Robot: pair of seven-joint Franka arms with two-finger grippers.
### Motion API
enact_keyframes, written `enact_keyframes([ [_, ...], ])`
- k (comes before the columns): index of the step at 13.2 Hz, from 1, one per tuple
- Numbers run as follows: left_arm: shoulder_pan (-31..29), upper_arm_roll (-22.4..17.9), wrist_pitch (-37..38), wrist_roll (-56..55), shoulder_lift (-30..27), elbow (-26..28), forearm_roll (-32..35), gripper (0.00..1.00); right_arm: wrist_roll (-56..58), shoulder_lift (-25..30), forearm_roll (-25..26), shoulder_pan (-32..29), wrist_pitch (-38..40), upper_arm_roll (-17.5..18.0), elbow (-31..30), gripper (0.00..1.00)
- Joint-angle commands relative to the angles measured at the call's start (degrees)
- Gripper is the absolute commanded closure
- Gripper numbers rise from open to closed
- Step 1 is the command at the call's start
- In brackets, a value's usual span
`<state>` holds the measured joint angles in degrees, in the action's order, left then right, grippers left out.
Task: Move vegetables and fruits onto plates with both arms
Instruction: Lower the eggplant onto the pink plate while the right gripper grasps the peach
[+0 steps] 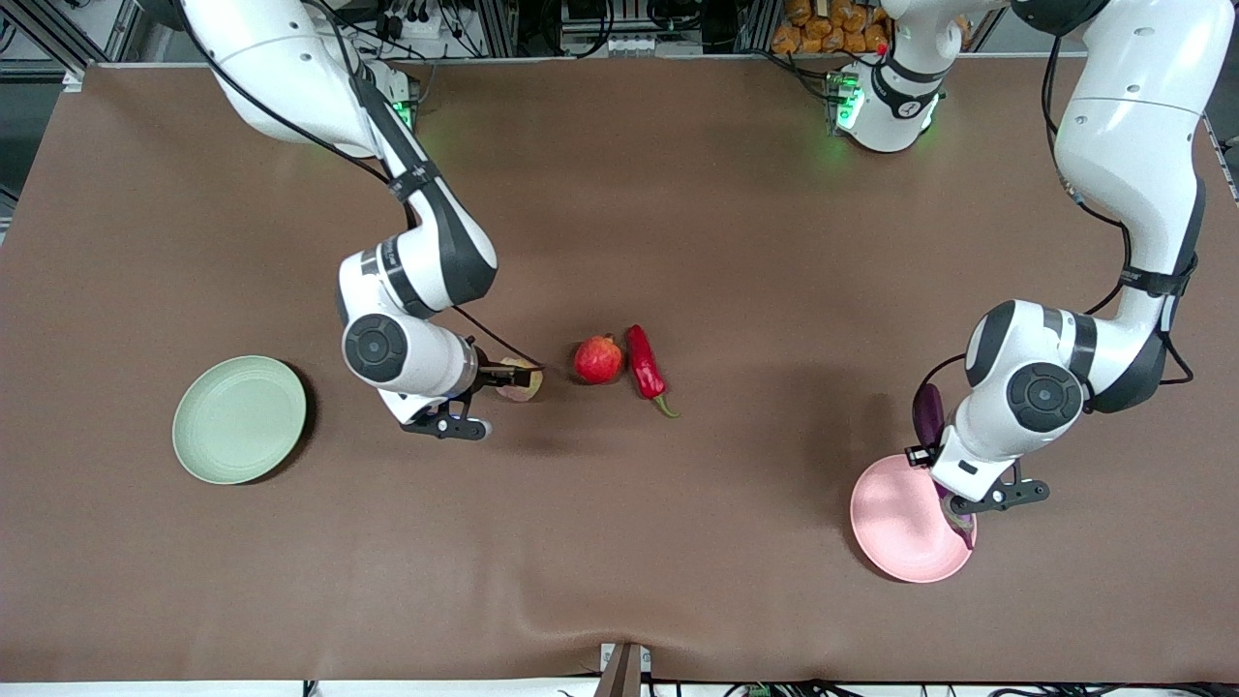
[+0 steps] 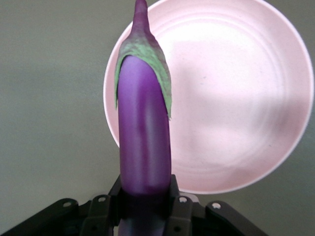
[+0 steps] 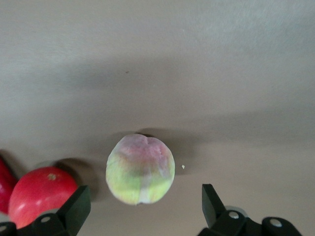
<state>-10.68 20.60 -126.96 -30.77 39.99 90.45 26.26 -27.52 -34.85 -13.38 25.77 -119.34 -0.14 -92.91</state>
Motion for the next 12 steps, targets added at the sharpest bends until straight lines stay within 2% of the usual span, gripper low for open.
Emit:
enact_keyframes([
  [1,-1.0,0.4,-0.2,2.1,1.2,-1.3,0.9,1.00,-4.1,-1.1,-0.8,1.4,-0.9,-0.6,-0.5,0.00],
  [5,-1.0,0.0,-4.3,2.4,3.9,-1.4,1.1,1.00,-10.5,-3.9,-0.8,4.1,-4.8,-0.6,-0.5,0.00],
  [11,-1.0,-0.8,-4.7,4.4,6.2,-4.4,0.3,1.00,-10.6,-5.2,0.1,3.1,-7.6,-0.8,-2.1,0.01],
  [12,-1.0,-0.8,-4.7,4.0,6.2,-4.4,0.3,0.64,-10.6,-5.2,0.1,3.0,-7.6,-0.8,-2.1,0.11],
])
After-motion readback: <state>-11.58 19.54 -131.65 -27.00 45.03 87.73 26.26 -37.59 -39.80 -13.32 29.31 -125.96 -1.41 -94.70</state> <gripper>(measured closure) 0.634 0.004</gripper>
